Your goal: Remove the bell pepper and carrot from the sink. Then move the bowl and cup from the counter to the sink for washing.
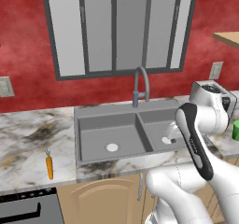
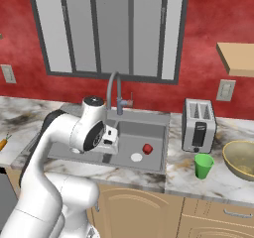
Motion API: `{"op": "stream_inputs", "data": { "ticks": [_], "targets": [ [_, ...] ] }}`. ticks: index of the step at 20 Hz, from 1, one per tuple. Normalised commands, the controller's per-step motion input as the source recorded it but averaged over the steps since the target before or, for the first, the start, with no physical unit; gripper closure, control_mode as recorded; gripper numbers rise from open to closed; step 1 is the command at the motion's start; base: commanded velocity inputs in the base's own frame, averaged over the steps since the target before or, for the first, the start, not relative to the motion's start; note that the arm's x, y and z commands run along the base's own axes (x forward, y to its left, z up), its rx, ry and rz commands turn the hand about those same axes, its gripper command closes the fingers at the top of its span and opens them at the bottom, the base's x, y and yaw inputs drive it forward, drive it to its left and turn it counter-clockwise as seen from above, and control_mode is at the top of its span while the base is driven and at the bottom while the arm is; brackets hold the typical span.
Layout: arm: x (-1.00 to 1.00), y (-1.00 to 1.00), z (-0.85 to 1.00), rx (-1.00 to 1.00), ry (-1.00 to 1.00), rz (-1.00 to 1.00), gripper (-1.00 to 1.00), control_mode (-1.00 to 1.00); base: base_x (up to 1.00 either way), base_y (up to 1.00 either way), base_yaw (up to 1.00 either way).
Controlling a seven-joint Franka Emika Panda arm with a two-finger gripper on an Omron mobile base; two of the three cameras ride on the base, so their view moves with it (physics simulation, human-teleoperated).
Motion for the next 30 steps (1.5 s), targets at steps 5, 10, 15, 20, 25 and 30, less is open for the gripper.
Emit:
{"op": "stream_inputs", "data": {
  "ticks": [5, 10, 15, 20, 25, 30],
  "targets": [
    [0.16, -0.44, 0.0, 0.0, 0.0, 0.11, -1.0, -1.0, 0.0, 0.0, 0.0],
    [0.19, -0.36, 0.0, 0.01, 0.0, 0.26, -1.0, -1.0, 0.0, 0.0, 0.0],
    [0.2, -0.32, 0.0, 0.02, -0.01, 0.34, -1.0, -1.0, 0.0, 0.0, 0.0],
    [0.26, -0.23, 0.0, 0.0, -0.01, 0.35, -1.0, -1.0, 0.0, 0.0, 0.0],
    [0.3, -0.19, 0.0, 0.0, 0.0, 0.3, -1.0, -1.0, 0.0, 0.0, 0.0],
    [0.31, -0.2, 0.0, 0.0, 0.0, 0.17, -1.0, -1.0, 0.0, 0.0, 0.0]
  ]
}}
